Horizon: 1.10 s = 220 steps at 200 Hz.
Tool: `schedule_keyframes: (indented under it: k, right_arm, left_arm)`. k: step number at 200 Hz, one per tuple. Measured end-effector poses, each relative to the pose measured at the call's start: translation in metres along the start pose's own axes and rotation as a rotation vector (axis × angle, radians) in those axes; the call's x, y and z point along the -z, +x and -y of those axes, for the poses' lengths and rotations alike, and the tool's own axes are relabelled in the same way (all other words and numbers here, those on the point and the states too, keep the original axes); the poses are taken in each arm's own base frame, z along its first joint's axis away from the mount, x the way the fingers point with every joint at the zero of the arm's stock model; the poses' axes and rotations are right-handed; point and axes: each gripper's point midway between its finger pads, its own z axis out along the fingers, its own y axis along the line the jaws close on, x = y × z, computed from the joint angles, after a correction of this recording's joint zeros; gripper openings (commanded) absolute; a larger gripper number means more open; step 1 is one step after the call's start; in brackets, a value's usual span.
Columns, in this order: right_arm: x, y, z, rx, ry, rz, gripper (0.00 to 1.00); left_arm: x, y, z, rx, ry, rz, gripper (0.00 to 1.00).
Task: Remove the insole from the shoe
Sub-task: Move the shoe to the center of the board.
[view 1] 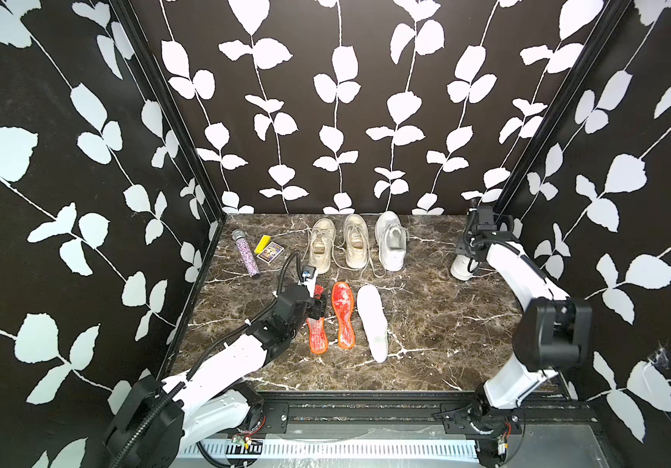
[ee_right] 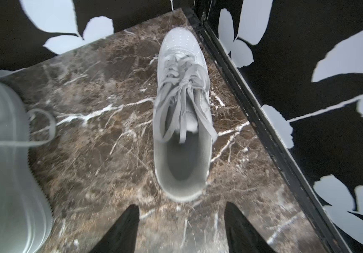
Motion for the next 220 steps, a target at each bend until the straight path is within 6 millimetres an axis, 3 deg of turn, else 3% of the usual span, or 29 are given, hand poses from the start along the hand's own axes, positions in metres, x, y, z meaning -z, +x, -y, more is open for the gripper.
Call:
schedule_keyframes:
  k: [32,67,88,121,146,182,220]
  right_arm:
    - [-0.039,0.001,-0.006,-0.003,0.008,-0.061,0.61]
    - [-0.069,-0.01,-0.017,-0.008,0.001,-0.088,0.58]
    - [-0.083,-0.012,-0.022,-0.007,0.002,-0.102,0.47]
    - [-0.1,-0.006,-0.023,-0.001,0.003,-0.14,0.21]
    - [-0.101,-0.006,-0.023,0.013,0.0,-0.146,0.0]
    - [-0.098,-0.001,-0.023,0.029,0.006,-0.131,0.0]
    - [-0.077,0.015,-0.014,0.057,0.018,-0.141,0.0]
  left_arm:
    - [0.0,-0.003,-0.002,-0.004,-0.014,0.014,0.77]
    - [-0.001,-0.003,-0.003,-0.014,-0.021,0.015,0.77]
    - [-0.005,0.002,-0.003,-0.021,-0.024,-0.002,0.77]
    - [-0.009,0.008,-0.002,-0.03,-0.026,-0.021,0.77]
    - [-0.012,0.011,-0.001,-0.033,-0.024,-0.032,0.78]
    - [-0.018,0.009,0.004,-0.043,-0.011,-0.054,0.78]
    - [-0.019,0.001,0.008,-0.039,0.006,-0.044,0.8]
